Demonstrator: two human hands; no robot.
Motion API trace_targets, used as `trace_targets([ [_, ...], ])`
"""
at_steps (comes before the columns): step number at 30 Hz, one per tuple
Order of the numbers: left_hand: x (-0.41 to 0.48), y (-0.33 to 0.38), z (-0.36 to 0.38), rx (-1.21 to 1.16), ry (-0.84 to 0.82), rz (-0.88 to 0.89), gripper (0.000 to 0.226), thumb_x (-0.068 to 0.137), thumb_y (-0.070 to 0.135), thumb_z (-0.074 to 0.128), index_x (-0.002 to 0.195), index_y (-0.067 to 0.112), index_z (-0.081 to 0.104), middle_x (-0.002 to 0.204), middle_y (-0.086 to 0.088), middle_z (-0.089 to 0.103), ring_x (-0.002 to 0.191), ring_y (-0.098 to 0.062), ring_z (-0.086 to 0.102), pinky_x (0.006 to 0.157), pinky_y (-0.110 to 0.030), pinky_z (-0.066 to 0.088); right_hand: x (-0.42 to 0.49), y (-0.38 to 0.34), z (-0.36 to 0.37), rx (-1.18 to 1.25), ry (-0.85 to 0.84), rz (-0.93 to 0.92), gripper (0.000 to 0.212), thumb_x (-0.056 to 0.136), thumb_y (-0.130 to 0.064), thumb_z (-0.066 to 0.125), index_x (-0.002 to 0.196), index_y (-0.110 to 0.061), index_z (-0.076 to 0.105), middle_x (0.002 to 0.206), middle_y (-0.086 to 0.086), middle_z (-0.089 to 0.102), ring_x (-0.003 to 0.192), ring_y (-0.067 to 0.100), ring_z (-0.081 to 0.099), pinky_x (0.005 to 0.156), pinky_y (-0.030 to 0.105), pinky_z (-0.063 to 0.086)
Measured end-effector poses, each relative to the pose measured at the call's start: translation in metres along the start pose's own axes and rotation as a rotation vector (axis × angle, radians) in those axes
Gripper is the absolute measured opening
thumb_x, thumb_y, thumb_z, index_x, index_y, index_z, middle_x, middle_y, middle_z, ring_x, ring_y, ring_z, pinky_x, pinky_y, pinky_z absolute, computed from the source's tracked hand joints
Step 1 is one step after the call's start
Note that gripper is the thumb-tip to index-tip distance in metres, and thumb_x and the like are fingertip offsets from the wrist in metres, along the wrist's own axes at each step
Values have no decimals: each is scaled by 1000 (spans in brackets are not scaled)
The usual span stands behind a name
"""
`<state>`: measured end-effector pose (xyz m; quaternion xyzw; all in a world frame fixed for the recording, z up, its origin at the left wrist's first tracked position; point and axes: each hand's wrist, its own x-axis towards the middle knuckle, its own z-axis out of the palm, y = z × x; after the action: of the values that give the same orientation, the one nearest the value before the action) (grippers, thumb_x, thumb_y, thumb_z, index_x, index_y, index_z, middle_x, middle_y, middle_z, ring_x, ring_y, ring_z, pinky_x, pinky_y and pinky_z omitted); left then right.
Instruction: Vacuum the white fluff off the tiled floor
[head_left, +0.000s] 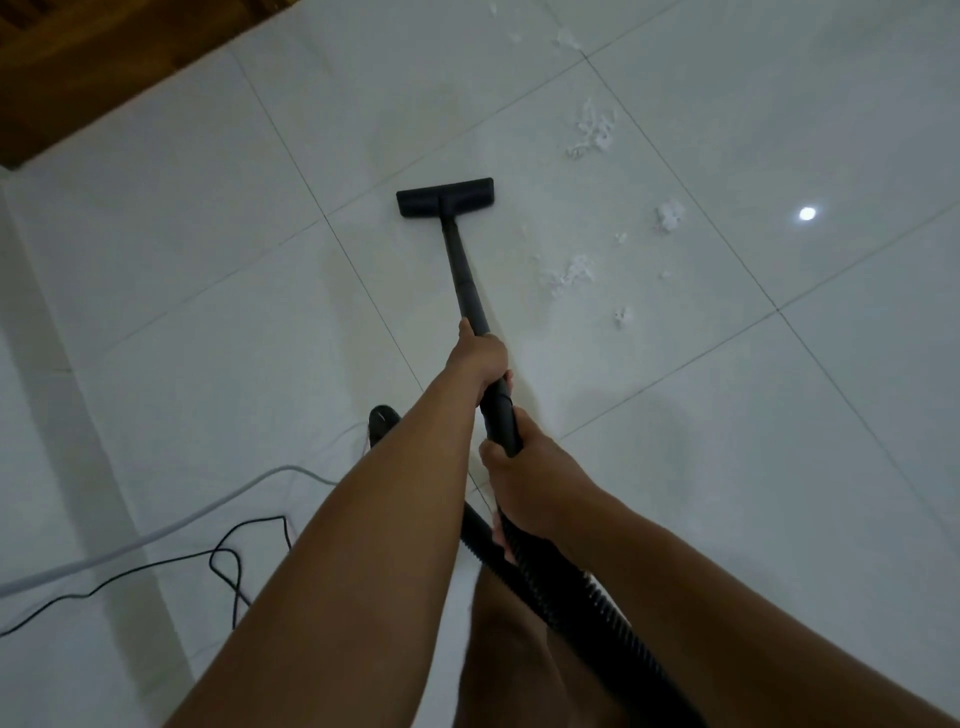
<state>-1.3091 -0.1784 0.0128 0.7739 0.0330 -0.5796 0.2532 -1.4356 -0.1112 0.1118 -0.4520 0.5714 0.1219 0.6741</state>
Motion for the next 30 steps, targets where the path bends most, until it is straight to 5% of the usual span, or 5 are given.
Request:
trace_targets([
  [2,-7,-21,3,12,9,-2,59,107,28,31,157,46,5,93,-8,52,64,-15,50,54,-28,51,-12,18,8,-38,-8,-21,54,106,-37,41,156,-39,21,118,-5,32,59,17,67,52,31,59],
  [4,-15,-40,5,16,14,-8,58,107,31,30,157,47,5,93,-8,51,66,-16,50,61,-30,53,-25,30,14,-30,-4,-16,48,107,-37,40,153,-38,25,115,1,53,72,22,66,59,35,62],
  [10,-32,-75,-1,10,22,-40,59,108,29,30,155,52,4,92,-8,49,66,-16,49,63,-29,51,-61,49,30,32,18,6,40,110,-37,37,149,-33,32,91,14,64,29,5,52,34,16,43],
  [25,-31,-101,-12,76,12,-24,61,108,27,30,155,52,1,90,-8,50,65,-14,49,57,-26,50,-62,67,59,-92,32,-78,55,111,-31,30,161,-39,10,84,3,59,47,10,57,30,12,35],
  [30,-22,-113,-20,130,1,7,61,108,26,28,156,50,-2,89,-8,50,64,-14,50,54,-26,50,-56,78,76,-119,46,-104,54,111,-29,29,161,-38,9,80,2,59,34,3,54,31,11,36],
])
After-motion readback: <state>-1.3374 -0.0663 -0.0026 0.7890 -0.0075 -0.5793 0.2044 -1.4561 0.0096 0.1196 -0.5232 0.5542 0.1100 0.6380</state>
